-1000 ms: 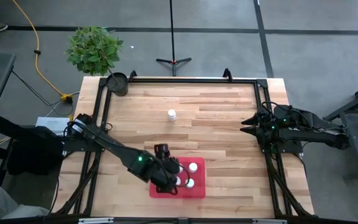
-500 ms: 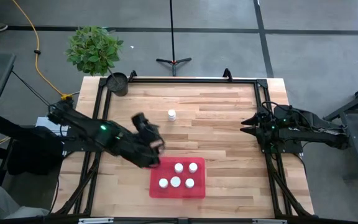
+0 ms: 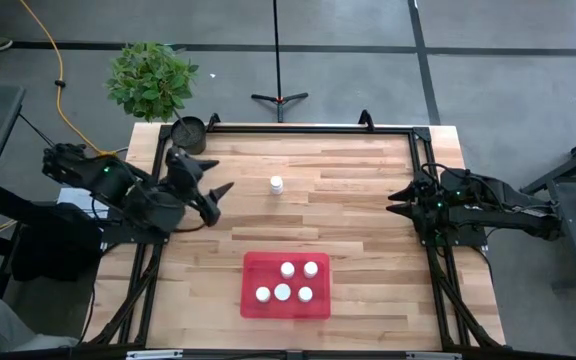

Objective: Pick and place pill bottles into a basket
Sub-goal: Put the white pill bottle into the bin

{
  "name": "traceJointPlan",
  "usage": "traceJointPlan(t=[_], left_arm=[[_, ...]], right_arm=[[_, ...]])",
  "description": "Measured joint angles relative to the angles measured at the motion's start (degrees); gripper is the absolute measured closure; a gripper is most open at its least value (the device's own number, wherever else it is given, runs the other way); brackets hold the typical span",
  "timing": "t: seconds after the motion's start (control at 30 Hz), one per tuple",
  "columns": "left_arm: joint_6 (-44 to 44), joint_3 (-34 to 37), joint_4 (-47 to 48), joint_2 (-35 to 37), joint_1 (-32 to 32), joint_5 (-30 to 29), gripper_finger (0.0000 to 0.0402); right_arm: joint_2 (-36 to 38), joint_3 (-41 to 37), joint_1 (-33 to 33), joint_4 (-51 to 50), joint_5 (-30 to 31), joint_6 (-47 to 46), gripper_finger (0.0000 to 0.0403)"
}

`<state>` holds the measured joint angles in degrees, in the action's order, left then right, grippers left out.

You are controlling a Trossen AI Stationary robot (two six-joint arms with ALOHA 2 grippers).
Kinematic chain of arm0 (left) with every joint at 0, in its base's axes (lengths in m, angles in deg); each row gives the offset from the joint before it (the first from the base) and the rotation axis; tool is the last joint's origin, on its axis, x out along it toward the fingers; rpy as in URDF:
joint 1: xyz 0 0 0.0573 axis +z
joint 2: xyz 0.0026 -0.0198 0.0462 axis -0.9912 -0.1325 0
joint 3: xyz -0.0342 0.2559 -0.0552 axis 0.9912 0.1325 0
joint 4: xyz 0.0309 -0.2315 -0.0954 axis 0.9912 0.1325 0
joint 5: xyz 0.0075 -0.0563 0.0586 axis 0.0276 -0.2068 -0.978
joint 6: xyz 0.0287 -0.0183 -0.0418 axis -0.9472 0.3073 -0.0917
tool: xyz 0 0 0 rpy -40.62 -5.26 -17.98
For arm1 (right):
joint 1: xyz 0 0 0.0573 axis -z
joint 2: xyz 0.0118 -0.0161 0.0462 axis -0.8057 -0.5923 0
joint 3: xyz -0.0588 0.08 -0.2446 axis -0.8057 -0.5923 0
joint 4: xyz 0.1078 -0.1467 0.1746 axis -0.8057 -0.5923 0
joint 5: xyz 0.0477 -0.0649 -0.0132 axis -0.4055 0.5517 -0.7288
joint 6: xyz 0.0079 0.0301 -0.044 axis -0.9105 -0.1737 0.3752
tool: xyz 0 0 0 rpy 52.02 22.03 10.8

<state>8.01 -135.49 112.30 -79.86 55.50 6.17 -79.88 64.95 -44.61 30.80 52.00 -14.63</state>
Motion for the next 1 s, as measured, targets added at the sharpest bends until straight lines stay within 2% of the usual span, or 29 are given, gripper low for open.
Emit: traceJointPlan(t=[0.07, 0.17, 0.33, 0.53, 0.67, 0.83, 1.0], left_arm=[[-0.2, 2.8, -3.4, 2.0, 1.6, 1.1, 0.0071], [-1.1, 7.6, -8.4, 4.8, 4.9, 6.5, 0.0071], [-7.8, 16.5, -21.8, 8.3, 13.3, 19.4, 0.0071], [-12.1, 24.4, -35.9, 11.8, 26.1, 38.3, 0.0071], [-13.8, 26.3, -37.6, 12.2, 33.9, 48.1, 0.0071], [-15.3, 26.5, -37.0, 10.1, 43.4, 63.4, 0.0071], [-17.8, 26.5, -36.2, 7.1, 51.0, 68.3, 0.0071]], right_arm=[[0.0, 0.0, 0.0, 0.1, 0.0, 0.0, 0.0203], [0.0, 0.0, 0.0, 0.1, 0.0, 0.0, 0.0203], [0.0, 0.0, 0.0, 0.1, 0.1, 0.0, 0.0203], [0.0, 0.0, 0.0, 0.1, 0.1, 0.0, 0.0203], [0.0, 0.0, 0.0, 0.1, 0.1, 0.0, 0.0203], [0.0, 0.0, 0.0, 0.1, 0.1, 0.0, 0.0203], [0.0, 0.0, 0.0, 0.1, 0.1, 0.0, 0.0203]])
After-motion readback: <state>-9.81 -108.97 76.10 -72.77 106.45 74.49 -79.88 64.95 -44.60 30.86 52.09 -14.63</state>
